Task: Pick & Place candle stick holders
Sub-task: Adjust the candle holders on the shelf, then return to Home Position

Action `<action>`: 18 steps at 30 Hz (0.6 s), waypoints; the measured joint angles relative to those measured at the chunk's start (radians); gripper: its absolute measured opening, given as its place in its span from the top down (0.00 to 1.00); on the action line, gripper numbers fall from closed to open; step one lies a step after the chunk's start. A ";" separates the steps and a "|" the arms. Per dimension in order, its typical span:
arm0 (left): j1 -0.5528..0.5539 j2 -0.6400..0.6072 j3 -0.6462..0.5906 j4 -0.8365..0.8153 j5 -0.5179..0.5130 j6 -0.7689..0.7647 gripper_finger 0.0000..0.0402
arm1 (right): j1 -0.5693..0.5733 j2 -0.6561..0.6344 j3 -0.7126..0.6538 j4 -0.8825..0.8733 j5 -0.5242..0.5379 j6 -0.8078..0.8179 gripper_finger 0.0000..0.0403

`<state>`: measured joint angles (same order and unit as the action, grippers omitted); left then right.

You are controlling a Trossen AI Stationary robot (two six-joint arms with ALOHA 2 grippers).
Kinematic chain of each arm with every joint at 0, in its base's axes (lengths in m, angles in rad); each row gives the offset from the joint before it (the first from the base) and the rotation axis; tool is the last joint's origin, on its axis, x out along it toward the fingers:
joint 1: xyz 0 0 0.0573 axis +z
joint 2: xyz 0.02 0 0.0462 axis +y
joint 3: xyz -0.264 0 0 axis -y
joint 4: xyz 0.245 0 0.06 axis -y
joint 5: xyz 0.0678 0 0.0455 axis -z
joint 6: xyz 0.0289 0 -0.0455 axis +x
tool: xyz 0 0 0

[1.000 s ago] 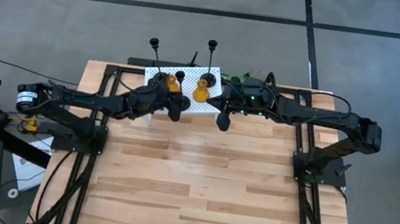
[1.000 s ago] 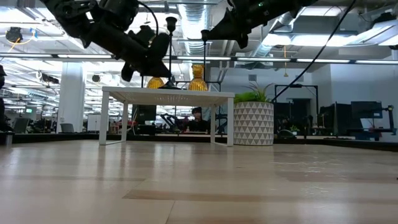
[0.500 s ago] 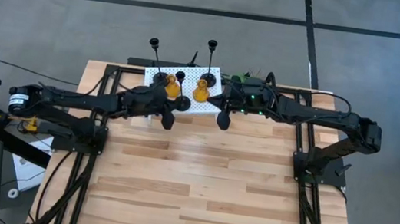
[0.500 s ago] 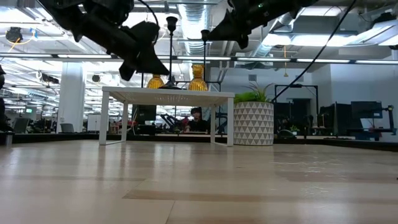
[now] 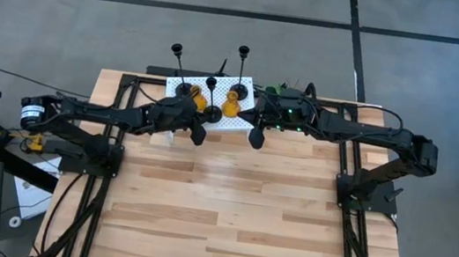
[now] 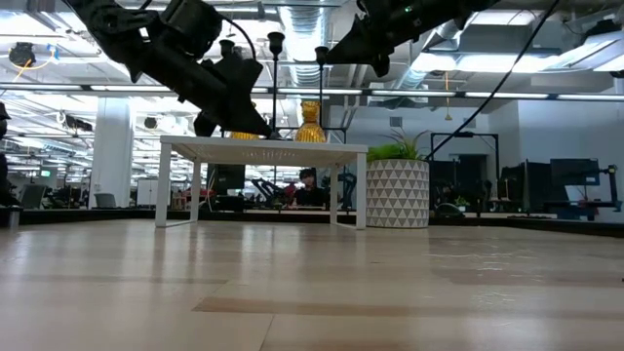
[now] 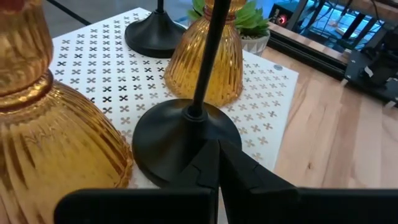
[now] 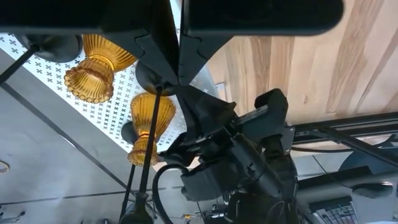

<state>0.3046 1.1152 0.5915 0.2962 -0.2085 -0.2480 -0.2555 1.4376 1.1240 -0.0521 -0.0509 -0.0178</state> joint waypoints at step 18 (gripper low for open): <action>-0.226 -0.388 0.000 -0.153 -0.050 0.032 0.99 | -0.025 -0.041 -0.001 -0.030 -0.169 0.026 1.00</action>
<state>0.0790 0.7277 0.5911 0.1431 -0.2582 -0.2162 -0.2802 1.3965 1.1233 -0.0823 -0.2199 0.0083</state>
